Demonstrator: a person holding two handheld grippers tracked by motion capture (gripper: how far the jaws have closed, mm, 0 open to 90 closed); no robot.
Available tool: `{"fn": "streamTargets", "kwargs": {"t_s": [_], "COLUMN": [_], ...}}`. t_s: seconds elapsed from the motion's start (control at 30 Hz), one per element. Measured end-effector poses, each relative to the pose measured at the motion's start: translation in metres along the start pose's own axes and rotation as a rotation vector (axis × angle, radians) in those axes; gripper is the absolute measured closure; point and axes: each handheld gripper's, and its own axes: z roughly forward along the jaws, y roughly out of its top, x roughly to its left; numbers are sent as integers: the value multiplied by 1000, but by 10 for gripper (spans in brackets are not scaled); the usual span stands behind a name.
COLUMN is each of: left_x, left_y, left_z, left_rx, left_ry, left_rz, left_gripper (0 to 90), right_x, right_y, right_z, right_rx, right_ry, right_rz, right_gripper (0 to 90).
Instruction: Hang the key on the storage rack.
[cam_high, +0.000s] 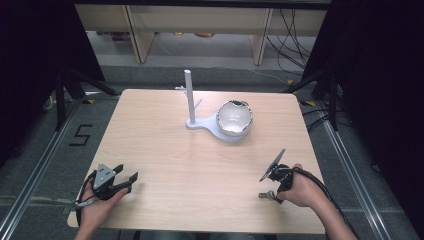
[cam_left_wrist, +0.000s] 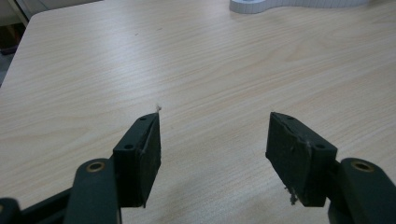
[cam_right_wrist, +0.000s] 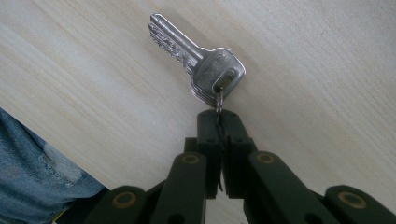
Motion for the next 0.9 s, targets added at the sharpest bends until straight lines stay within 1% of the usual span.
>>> {"fn": "streamTargets", "kwargs": {"t_s": [0.07, 0.1, 0.13, 0.17, 0.2, 0.23, 0.3, 0.33, 0.37, 0.4, 0.43, 0.47, 0.5, 0.53, 0.57, 0.63, 0.67, 0.7, 0.73, 0.77, 0.8, 0.83, 0.87, 0.9], "left_x": [0, 0, 0, 0, 0, 1, 1, 1, 1, 1, 1, 1, 1, 1, 0, 1, 1, 1, 1, 1, 1, 1, 1, 1], "left_y": [0, 0, 0, 0, 0, 0, 0, 0, 0, 0, 0, 0, 0, 0, 0, 0, 0, 0, 0, 0, 0, 0, 0, 0], "left_z": [0, 0, 0, 0, 0, -1, -1, -1, -1, -1, -1, -1, 0, 0, 0, 0, 0, -1, -1, -1, -1, -1, -1, 0], "left_rx": [4, 0, 0, -1, -1, -1, 0, 0, 0, 0, 1, 1, 1, 1, 1, 1, 1, 2, 0, -1, -1, 2, 0, 0], "left_ry": [5, 1, 1, 0, 0, -1, -2, -2, -2, -2, -2, -2, -2, -2, -2, -2, -2, -3, -2, -1, 0, 3, 1, -1], "left_rz": [3, 1, 1, -1, -1, -5, -6, -6, -5, -5, -5, -5, -4, -4, -3, -6, -6, -6, -9, -11, -14, -14, -14, -13], "left_gripper": [351, 351, 351, 351, 351, 351, 351, 351, 351, 351, 351, 351, 351, 351, 351, 351, 351, 351, 351, 351, 351, 351, 351, 350], "right_x": [1, 0, 0, -1, -1, 1, 1, 1, 1, 1, 1, 1, 2, 2, 3, 4, 4, 3, 2, 1, 2, 1, 0, 2], "right_y": [0, 1, 1, 2, 2, 2, 2, 1, 1, 1, 1, 1, 1, 1, 2, 3, 3, 4, 4, 4, 4, 4, 3, 3], "right_z": [1, 2, 2, 4, 4, 4, 5, 4, 3, 3, -1, -1, -5, -5, -9, -10, -10, -9, -8, -6, -5, -6, -6, -8], "right_rx": [-5, 6, 6, 13, 13, 21, 17, 17, 6, 6, 4, 4, -7, -7, 1, -5, -5, -4, 4, 6, -1, -4, -13, -17], "right_ry": [7, -4, -4, -10, -10, -5, -5, -13, -12, -12, -18, -18, -5, -5, -14, 1, 1, 1, -19, -14, -9, -11, -6, -2], "right_rz": [-7, -34, -34, -50, -50, -34, -29, -38, -48, -48, -31, -31, -21, -21, -39, -13, -13, -29, -30, -32, -22, -34, -30, -11], "right_gripper": [847, 853, 853, 880, 880, 890, 891, 892, 894, 894, 895, 895, 896, 896, 900, 900, 900, 900, 900, 900, 900, 900, 900, 900]}}
